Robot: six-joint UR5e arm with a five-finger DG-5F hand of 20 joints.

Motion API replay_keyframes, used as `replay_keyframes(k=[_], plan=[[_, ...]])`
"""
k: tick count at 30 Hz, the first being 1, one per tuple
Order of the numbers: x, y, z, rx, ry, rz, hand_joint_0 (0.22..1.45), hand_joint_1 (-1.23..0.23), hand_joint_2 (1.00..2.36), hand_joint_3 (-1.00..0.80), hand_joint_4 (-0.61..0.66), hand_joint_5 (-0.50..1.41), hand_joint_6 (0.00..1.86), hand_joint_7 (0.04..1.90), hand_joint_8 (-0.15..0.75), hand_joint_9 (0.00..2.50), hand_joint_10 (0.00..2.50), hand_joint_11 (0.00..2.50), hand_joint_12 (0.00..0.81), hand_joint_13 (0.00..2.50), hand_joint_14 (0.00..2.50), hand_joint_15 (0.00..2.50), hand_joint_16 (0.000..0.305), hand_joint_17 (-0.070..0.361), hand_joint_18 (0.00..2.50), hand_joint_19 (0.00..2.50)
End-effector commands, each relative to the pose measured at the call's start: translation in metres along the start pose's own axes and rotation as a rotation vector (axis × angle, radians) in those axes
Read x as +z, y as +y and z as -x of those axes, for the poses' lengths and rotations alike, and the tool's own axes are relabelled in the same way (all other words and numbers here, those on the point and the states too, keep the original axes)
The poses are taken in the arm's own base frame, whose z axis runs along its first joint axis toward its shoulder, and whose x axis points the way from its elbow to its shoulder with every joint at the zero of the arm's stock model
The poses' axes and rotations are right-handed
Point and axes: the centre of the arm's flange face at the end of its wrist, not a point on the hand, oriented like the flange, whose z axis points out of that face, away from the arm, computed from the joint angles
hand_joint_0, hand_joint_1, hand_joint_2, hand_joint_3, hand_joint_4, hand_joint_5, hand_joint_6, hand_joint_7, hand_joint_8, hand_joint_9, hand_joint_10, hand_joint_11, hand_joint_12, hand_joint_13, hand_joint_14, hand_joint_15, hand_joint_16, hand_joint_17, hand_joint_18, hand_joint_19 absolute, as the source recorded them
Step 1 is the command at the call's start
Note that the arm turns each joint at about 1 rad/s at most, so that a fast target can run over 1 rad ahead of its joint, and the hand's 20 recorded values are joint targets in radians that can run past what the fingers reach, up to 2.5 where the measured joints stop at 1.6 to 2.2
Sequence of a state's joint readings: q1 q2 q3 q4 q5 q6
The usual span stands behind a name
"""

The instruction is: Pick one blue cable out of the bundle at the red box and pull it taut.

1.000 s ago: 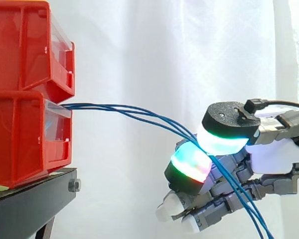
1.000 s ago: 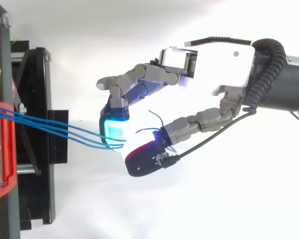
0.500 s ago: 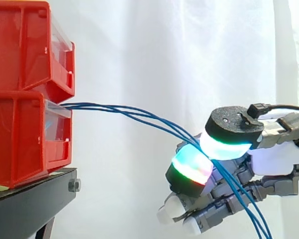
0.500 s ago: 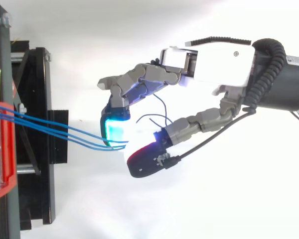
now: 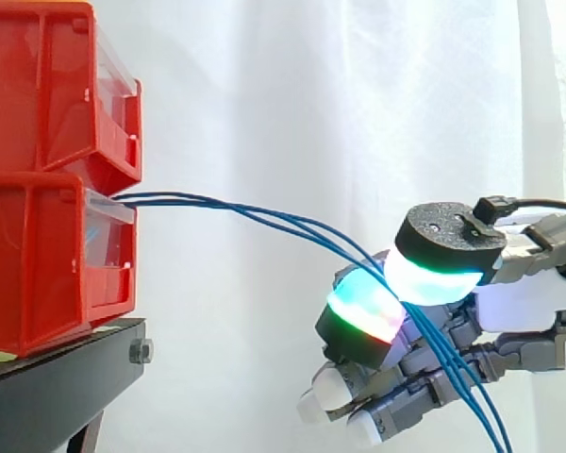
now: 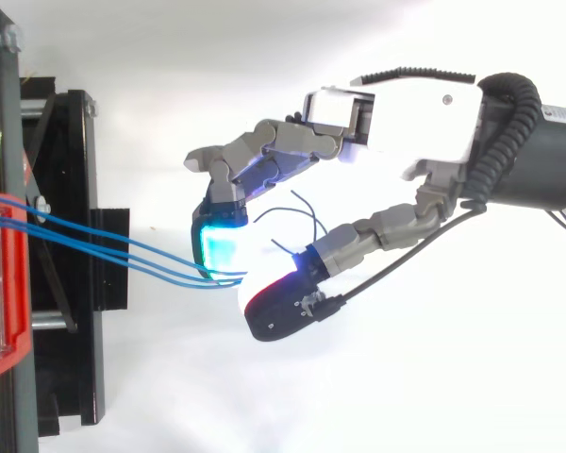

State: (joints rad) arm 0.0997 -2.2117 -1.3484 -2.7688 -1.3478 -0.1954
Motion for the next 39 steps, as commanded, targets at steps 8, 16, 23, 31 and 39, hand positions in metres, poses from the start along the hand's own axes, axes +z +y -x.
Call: replay_keyframes(k=[8, 16, 23, 31, 39], plan=[[-0.0012, -0.0003, 0.0003, 0.038, 0.001, -0.009, 0.87, -0.93, 1.01, -0.32, 0.06, -0.19, 0.92, 1.03, 0.290, 0.58, 0.00, 0.20, 0.372, 0.22, 0.00, 0.03, 0.059, 0.134, 0.31, 0.16], [-0.0018, -0.0021, 0.0001, 0.042, 0.002, -0.018, 0.85, -0.97, 1.01, -0.34, 0.09, -0.20, 0.90, 0.99, 0.282, 0.54, 0.01, 0.19, 0.372, 0.20, 0.00, 0.01, 0.060, 0.134, 0.32, 0.13], [-0.0014, -0.0014, 0.0002, 0.043, 0.002, -0.017, 0.84, -1.01, 1.01, -0.33, 0.11, -0.20, 0.90, 0.97, 0.282, 0.51, 0.00, 0.19, 0.376, 0.19, 0.00, 0.01, 0.060, 0.135, 0.34, 0.09], [-0.0014, -0.0014, 0.0002, 0.043, 0.002, -0.017, 0.81, -1.02, 1.01, -0.32, 0.12, -0.21, 0.91, 0.96, 0.285, 0.50, 0.00, 0.19, 0.380, 0.20, 0.00, 0.00, 0.061, 0.136, 0.36, 0.07], [-0.0018, -0.0021, 0.0001, 0.041, 0.002, -0.018, 0.59, -0.96, 1.00, -0.50, 0.19, -0.19, 0.89, 0.95, 0.312, 0.54, 0.01, 0.20, 0.393, 0.21, 0.00, 0.01, 0.062, 0.140, 0.38, 0.09]])
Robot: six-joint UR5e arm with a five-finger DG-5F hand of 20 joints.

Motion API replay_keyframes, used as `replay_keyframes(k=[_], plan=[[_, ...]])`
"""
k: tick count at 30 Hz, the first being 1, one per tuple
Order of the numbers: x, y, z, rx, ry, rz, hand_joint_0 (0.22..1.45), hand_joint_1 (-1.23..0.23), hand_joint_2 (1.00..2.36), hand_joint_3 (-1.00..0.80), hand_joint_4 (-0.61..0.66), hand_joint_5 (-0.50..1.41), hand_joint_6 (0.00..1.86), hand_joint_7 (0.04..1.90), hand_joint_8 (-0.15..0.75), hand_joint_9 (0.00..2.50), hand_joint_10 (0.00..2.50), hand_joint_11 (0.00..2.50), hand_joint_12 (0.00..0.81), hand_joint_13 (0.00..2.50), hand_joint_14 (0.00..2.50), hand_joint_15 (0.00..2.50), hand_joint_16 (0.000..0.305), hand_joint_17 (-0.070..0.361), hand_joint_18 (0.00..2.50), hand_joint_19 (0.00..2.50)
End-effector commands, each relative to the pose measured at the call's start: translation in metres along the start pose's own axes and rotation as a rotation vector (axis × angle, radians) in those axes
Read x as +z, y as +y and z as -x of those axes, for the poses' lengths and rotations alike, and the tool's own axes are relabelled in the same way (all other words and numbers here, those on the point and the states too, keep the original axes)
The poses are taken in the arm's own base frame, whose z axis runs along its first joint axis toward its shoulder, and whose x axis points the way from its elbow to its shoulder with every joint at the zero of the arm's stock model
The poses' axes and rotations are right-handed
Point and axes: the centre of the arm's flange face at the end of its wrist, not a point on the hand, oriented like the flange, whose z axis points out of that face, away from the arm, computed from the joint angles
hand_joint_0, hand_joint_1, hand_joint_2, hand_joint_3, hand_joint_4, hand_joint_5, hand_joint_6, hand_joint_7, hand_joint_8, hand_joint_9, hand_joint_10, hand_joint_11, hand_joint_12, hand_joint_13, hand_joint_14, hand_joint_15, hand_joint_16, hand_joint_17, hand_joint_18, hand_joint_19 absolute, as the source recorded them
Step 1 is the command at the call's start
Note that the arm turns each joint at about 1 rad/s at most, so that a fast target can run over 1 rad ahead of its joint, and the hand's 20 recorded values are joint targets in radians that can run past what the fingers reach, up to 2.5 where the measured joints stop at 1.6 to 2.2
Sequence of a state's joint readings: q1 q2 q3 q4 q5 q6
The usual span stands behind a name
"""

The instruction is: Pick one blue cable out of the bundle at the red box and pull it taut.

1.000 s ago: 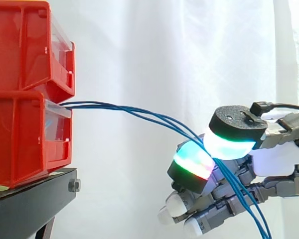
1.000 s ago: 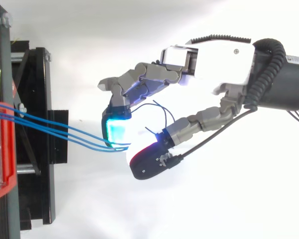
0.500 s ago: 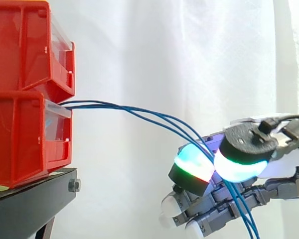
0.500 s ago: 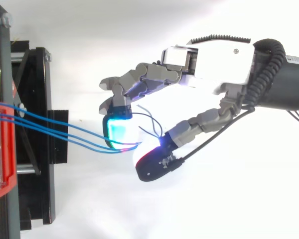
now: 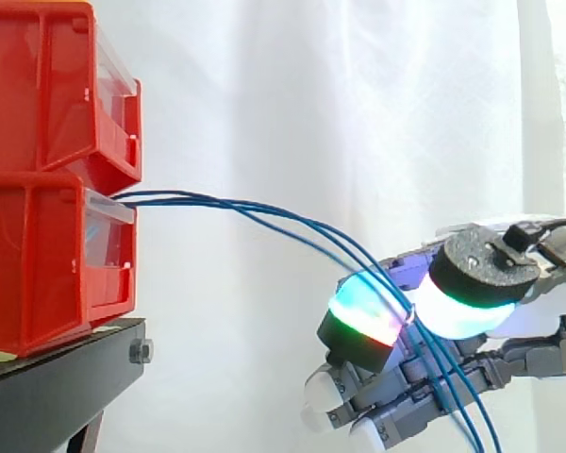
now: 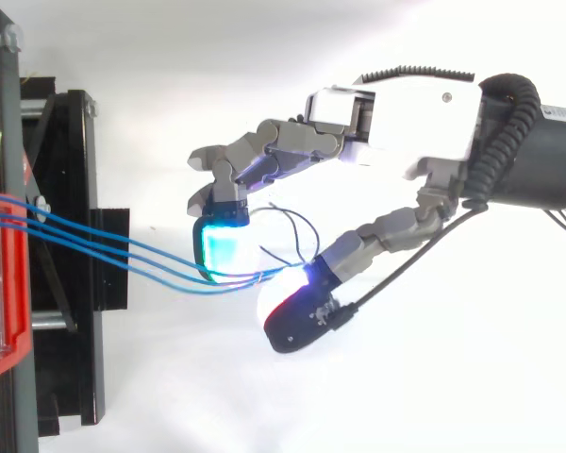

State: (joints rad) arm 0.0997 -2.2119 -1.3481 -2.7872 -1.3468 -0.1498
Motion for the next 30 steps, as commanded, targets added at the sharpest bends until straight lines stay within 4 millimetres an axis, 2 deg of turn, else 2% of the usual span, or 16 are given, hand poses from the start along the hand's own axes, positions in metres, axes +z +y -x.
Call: replay_keyframes(k=[1, 5, 8, 12, 17, 23, 27, 30], plan=[[0.0003, 0.0005, 0.0000, 0.000, 0.000, 0.001, 0.58, -0.95, 1.00, -0.50, 0.19, -0.19, 0.89, 0.95, 0.312, 0.54, 0.00, 0.21, 0.394, 0.21, 0.00, 0.01, 0.063, 0.141, 0.38, 0.09], [-0.0001, -0.0002, 0.0000, -0.001, 0.000, 0.000, 0.56, -0.90, 1.00, -0.50, 0.21, -0.17, 0.88, 0.98, 0.326, 0.57, 0.01, 0.22, 0.398, 0.21, 0.00, 0.02, 0.063, 0.143, 0.38, 0.10], [-0.0001, -0.0002, 0.0000, -0.001, 0.000, 0.000, 0.61, -0.86, 1.00, -0.50, 0.21, -0.16, 0.87, 1.01, 0.323, 0.59, 0.01, 0.21, 0.392, 0.21, 0.00, 0.02, 0.062, 0.140, 0.38, 0.11], [0.0003, 0.0005, 0.0000, 0.000, 0.000, 0.001, 0.65, -0.85, 1.01, -0.37, 0.20, -0.16, 0.87, 1.04, 0.324, 0.60, 0.01, 0.20, 0.392, 0.22, 0.00, 0.02, 0.062, 0.138, 0.39, 0.11], [-0.0001, -0.0002, 0.0000, -0.001, 0.000, 0.000, 0.66, -0.85, 1.01, -0.31, 0.18, -0.16, 0.88, 1.06, 0.330, 0.61, 0.00, 0.21, 0.391, 0.23, 0.00, 0.02, 0.062, 0.138, 0.41, 0.13], [-0.0001, -0.0002, 0.0000, -0.001, 0.000, 0.000, 0.63, -0.82, 1.02, -0.26, 0.19, -0.15, 0.89, 1.06, 0.333, 0.64, 0.01, 0.22, 0.389, 0.25, 0.00, 0.04, 0.062, 0.139, 0.41, 0.15], [-0.0001, -0.0002, 0.0001, -0.001, -0.001, -0.001, 0.61, -0.81, 1.02, -0.17, 0.16, -0.14, 0.89, 1.13, 0.335, 0.67, 0.01, 0.21, 0.390, 0.26, 0.00, 0.04, 0.062, 0.138, 0.42, 0.16], [-0.0001, -0.0002, 0.0000, -0.001, 0.000, 0.000, 0.61, -0.82, 1.01, -0.11, 0.14, -0.13, 0.89, 1.14, 0.353, 0.71, 0.00, 0.20, 0.419, 0.29, 0.00, 0.04, 0.068, 0.153, 0.47, 0.16]])
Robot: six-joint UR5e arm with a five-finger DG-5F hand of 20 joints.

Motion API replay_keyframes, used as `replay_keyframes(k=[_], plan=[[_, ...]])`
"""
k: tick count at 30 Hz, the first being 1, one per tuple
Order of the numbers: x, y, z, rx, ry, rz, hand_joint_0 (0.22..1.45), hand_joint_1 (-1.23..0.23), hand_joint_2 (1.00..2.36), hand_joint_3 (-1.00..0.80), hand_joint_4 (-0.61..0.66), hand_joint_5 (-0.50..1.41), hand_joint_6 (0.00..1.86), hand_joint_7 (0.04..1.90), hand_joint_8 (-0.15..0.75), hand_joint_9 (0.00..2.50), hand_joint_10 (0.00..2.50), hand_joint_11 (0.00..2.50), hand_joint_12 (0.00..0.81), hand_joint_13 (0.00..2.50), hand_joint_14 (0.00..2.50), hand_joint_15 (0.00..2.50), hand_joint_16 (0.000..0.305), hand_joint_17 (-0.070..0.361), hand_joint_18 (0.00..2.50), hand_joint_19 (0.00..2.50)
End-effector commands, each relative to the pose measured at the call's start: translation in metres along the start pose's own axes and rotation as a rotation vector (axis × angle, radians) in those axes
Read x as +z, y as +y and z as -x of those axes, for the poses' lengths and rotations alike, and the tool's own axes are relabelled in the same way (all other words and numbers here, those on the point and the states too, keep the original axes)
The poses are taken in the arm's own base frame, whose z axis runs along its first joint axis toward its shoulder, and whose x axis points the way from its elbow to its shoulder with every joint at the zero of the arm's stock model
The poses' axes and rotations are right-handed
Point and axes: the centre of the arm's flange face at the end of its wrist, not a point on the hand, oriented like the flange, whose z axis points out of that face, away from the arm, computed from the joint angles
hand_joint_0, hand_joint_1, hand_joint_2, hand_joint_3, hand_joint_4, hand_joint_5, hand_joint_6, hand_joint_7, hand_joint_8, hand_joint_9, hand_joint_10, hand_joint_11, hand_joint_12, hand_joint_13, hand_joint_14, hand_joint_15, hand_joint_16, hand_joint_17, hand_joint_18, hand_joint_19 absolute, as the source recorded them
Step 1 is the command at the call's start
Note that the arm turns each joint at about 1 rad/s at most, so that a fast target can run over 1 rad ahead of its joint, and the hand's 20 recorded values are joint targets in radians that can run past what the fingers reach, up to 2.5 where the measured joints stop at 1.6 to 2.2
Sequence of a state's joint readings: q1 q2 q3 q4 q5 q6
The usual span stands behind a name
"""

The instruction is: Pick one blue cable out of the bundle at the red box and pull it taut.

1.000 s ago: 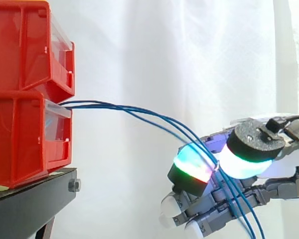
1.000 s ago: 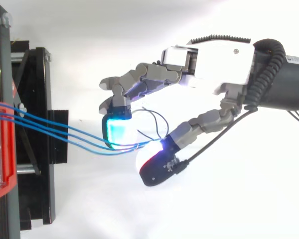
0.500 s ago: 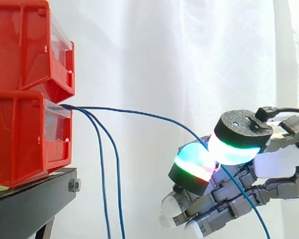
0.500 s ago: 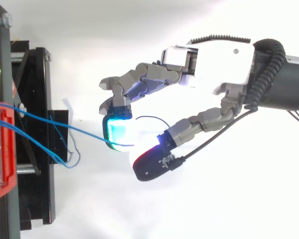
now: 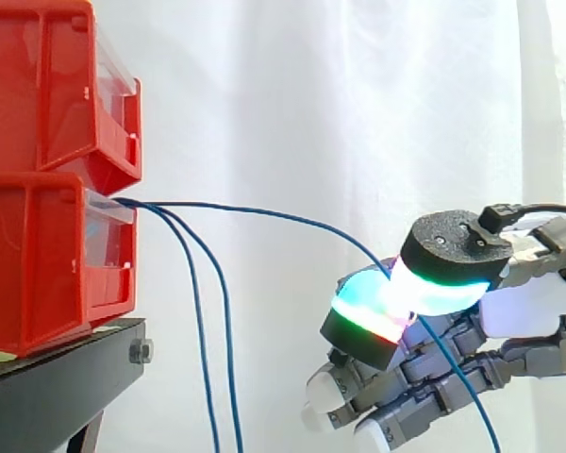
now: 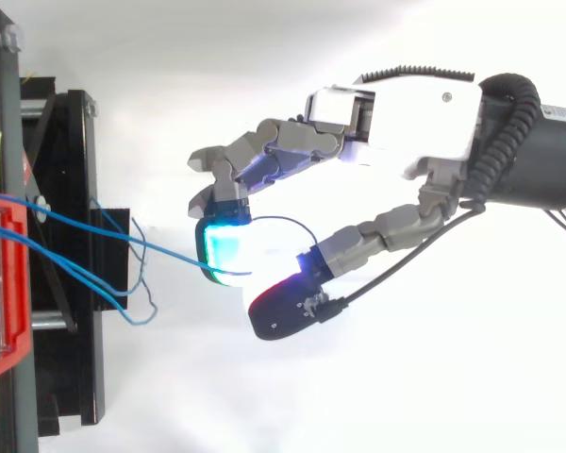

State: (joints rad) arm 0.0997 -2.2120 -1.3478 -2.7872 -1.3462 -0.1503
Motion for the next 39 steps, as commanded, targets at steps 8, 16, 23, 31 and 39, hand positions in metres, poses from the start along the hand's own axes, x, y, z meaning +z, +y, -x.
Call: replay_keyframes(k=[8, 16, 23, 31, 39], plan=[[-0.0001, -0.0003, 0.0001, 0.000, -0.001, -0.001, 0.58, -0.74, 1.00, -0.15, 0.15, -0.12, 0.89, 1.11, 0.371, 0.74, 0.00, 0.18, 0.450, 0.30, 0.00, 0.05, 0.074, 0.167, 0.45, 0.17], [0.0002, 0.0004, 0.0001, 0.000, -0.001, 0.001, 0.56, -0.64, 1.01, -0.24, 0.17, -0.12, 0.87, 1.08, 0.348, 0.70, 0.00, 0.18, 0.417, 0.25, 0.00, 0.06, 0.067, 0.151, 0.37, 0.19], [0.0002, 0.0004, 0.0001, -0.003, -0.001, 0.001, 0.54, -0.62, 1.01, -0.29, 0.17, -0.13, 0.86, 1.07, 0.334, 0.68, 0.01, 0.19, 0.402, 0.23, 0.00, 0.06, 0.064, 0.143, 0.34, 0.20], [-0.0001, -0.0003, 0.0001, -0.003, -0.001, -0.001, 0.54, -0.63, 1.01, -0.36, 0.19, -0.13, 0.85, 1.07, 0.340, 0.68, 0.00, 0.20, 0.402, 0.23, 0.00, 0.06, 0.063, 0.143, 0.33, 0.20], [0.0002, 0.0004, 0.0000, -0.004, 0.001, 0.001, 0.54, -0.62, 1.01, -0.36, 0.19, -0.13, 0.84, 1.04, 0.339, 0.69, 0.00, 0.20, 0.403, 0.23, 0.00, 0.06, 0.064, 0.143, 0.34, 0.21]])
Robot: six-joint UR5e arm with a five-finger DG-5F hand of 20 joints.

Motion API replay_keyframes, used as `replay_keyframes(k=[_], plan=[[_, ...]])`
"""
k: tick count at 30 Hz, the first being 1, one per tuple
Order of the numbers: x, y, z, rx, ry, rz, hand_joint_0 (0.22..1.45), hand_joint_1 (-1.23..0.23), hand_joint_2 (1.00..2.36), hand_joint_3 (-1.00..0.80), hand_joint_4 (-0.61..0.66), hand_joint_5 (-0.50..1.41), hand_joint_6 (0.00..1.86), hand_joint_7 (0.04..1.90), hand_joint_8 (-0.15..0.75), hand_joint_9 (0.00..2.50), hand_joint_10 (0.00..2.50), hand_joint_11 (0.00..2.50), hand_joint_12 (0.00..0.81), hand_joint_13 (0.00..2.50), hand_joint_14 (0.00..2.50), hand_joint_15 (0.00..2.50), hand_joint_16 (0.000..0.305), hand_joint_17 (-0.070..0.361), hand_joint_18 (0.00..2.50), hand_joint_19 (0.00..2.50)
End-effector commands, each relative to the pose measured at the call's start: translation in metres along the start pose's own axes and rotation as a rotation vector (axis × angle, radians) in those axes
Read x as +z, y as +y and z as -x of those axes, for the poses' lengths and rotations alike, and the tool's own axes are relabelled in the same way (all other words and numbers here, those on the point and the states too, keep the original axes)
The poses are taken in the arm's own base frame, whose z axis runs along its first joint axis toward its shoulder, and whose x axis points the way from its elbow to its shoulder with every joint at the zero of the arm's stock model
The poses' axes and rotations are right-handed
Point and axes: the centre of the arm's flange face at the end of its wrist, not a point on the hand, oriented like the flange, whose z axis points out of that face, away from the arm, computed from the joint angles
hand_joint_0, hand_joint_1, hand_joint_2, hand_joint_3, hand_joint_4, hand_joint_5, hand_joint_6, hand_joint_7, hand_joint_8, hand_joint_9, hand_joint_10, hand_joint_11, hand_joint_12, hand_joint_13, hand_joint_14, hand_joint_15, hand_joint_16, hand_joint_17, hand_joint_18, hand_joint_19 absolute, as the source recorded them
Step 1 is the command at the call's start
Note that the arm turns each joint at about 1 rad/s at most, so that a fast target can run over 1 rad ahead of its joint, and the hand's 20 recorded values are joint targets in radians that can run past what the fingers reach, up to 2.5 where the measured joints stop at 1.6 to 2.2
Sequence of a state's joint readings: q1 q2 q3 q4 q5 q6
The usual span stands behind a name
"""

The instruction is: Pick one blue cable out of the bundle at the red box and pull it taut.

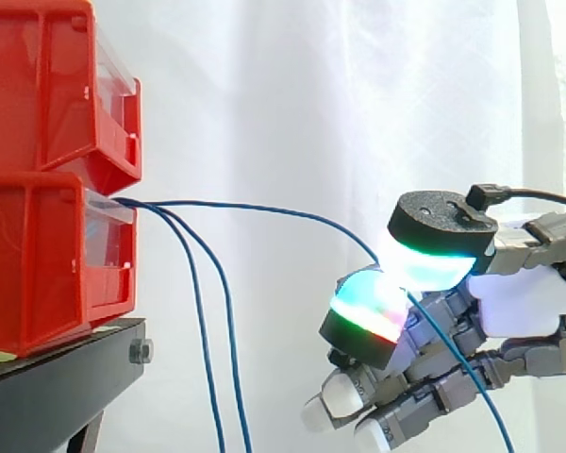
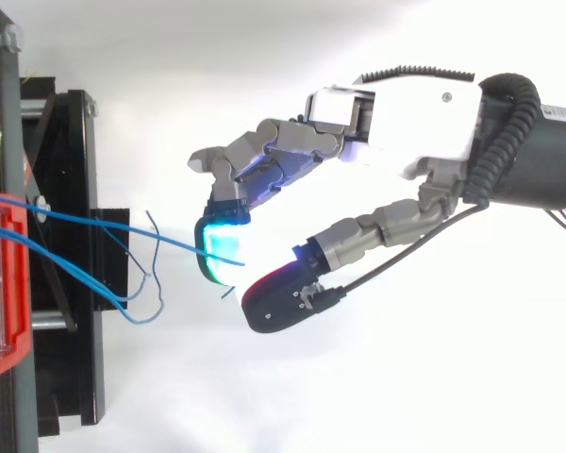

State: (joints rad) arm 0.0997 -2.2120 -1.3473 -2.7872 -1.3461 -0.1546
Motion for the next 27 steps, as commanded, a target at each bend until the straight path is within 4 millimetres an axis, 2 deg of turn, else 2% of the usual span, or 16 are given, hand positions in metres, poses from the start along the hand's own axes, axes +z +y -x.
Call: replay_keyframes(k=[1, 9, 19, 27], plan=[[0.000, -0.001, 0.000, -0.002, -0.001, -0.001, 0.54, -0.62, 1.01, -0.36, 0.19, -0.13, 0.84, 1.04, 0.338, 0.69, 0.01, 0.20, 0.403, 0.23, 0.00, 0.06, 0.064, 0.143, 0.34, 0.21], [0.000, 0.000, 0.000, -0.002, 0.001, 0.001, 0.57, -0.63, 1.02, -0.21, 0.21, -0.12, 0.84, 1.22, 0.349, 0.73, 0.01, 0.22, 0.400, 0.27, 0.00, 0.05, 0.063, 0.143, 0.40, 0.19], [-0.001, 0.000, 0.000, 0.003, 0.000, -0.004, 0.59, -0.78, 1.02, -0.06, 0.20, -0.12, 0.89, 1.15, 0.363, 0.76, 0.01, 0.27, 0.415, 0.32, 0.00, 0.06, 0.067, 0.151, 0.48, 0.16], [-0.020, 0.024, 0.008, -0.016, 0.015, -0.070, 0.59, -0.79, 1.02, -0.05, 0.22, -0.12, 0.89, 1.15, 0.360, 0.76, 0.01, 0.27, 0.415, 0.33, 0.00, 0.06, 0.067, 0.151, 0.48, 0.17]])
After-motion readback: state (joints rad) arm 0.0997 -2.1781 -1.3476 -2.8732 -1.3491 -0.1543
